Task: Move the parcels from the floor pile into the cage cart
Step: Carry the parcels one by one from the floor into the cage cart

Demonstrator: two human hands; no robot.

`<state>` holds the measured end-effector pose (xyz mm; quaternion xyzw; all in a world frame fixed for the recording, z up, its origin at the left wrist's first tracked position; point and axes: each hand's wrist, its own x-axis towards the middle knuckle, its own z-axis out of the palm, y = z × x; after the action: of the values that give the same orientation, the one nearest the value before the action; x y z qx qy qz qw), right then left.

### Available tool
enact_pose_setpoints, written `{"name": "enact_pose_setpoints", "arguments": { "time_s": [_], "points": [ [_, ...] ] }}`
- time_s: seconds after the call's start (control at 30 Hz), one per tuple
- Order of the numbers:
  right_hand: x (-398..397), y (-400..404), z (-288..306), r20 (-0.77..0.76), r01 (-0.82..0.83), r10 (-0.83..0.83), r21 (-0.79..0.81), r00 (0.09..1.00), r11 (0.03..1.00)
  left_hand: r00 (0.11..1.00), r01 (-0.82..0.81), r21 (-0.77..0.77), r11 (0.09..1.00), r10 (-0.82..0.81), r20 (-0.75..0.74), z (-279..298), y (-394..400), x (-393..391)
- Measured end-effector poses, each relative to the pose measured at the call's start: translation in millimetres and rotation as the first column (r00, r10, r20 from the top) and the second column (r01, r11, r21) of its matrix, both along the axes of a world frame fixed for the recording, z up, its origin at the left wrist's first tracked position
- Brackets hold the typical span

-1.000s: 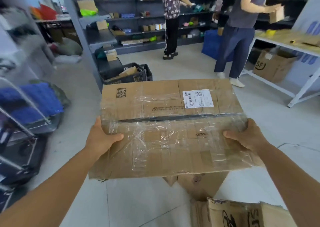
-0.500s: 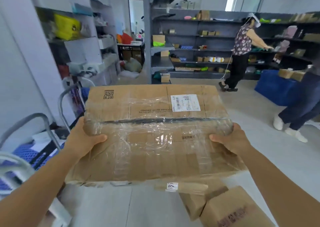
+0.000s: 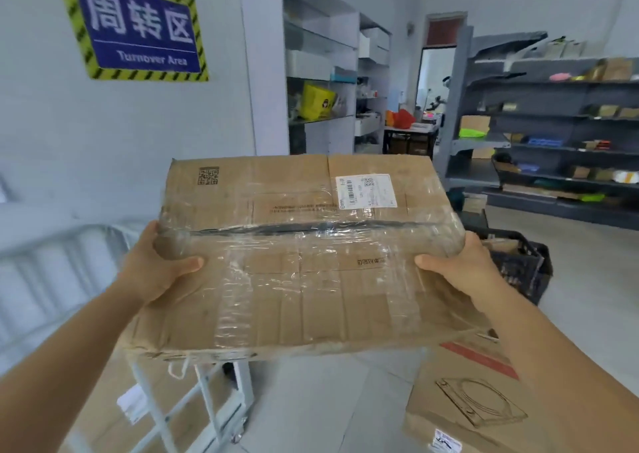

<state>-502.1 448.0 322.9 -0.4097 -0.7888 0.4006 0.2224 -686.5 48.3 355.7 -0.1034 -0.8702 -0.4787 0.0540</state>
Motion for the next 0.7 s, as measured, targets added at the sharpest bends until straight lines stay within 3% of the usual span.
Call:
{"name": "enact_pose_setpoints", "arguments": {
  "time_s": [0.37, 0.7],
  "points": [
    [-148, -171, 30, -0.093, -0.335, 0.335, 0.021, 0.938, 0.942, 0.949, -0.303, 0.056, 0.951, 0.306, -0.073, 27, -221, -8],
    [-236, -396, 34, -0.119, -0.567, 0.56, -0.027, 0.82, 0.824, 0.835, -0.54, 0.063, 0.839, 0.543, -0.09, 33, -429, 17]
  ]
}}
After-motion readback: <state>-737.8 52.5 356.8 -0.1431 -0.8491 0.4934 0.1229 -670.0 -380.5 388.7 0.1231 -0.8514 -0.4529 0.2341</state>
